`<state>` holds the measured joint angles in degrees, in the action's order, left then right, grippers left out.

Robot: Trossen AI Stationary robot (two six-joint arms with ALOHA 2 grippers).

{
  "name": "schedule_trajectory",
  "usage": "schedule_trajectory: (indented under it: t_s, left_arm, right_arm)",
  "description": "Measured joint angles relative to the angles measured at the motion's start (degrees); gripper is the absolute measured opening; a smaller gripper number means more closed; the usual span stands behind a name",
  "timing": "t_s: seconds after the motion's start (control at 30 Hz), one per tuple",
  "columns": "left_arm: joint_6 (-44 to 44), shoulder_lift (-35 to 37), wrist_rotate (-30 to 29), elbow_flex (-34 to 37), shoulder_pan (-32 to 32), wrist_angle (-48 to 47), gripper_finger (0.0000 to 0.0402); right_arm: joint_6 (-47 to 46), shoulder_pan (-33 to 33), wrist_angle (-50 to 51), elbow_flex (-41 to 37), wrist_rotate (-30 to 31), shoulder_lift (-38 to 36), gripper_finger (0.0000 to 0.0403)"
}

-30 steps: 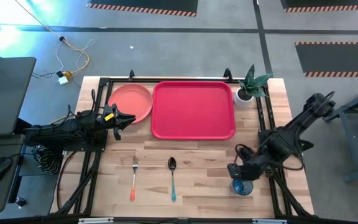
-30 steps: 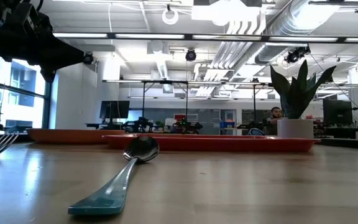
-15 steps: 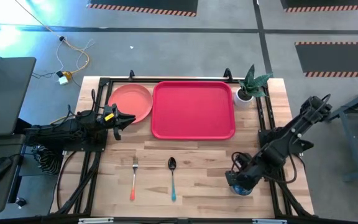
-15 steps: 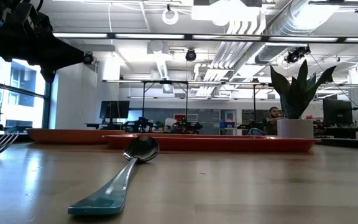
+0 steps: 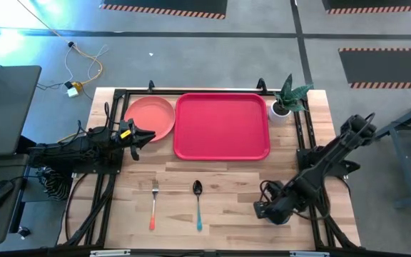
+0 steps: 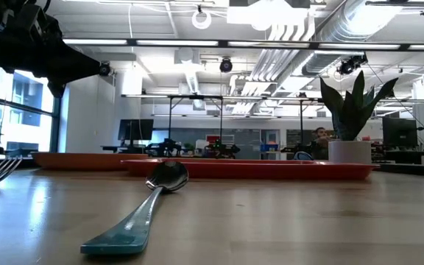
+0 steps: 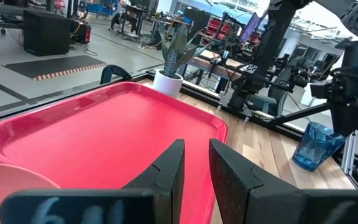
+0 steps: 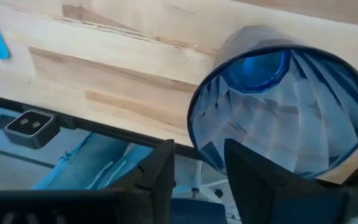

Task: Pick and place plate/cup/fork/spoon on tray
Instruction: Put the cup on the top left of the serving tray

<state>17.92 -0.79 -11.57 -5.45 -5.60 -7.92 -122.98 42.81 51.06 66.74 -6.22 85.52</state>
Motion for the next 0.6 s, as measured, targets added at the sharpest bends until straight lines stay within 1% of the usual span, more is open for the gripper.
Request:
schedule_trajectory:
  t_s: [0.1,0.6]
  left_arm:
    - [0.0,0.0,0.0,0.0,0.0,0.0,0.0062]
    - [0.0,0.0,-0.2,0.0,0.0,0.0,0.0062]
  right_arm:
    - [0.0,0.0,0.1,0.0,0.0,1.1,0.0142]
    - [0.0,-0.2,0.1,0.0,0.0,5.6,0.0142]
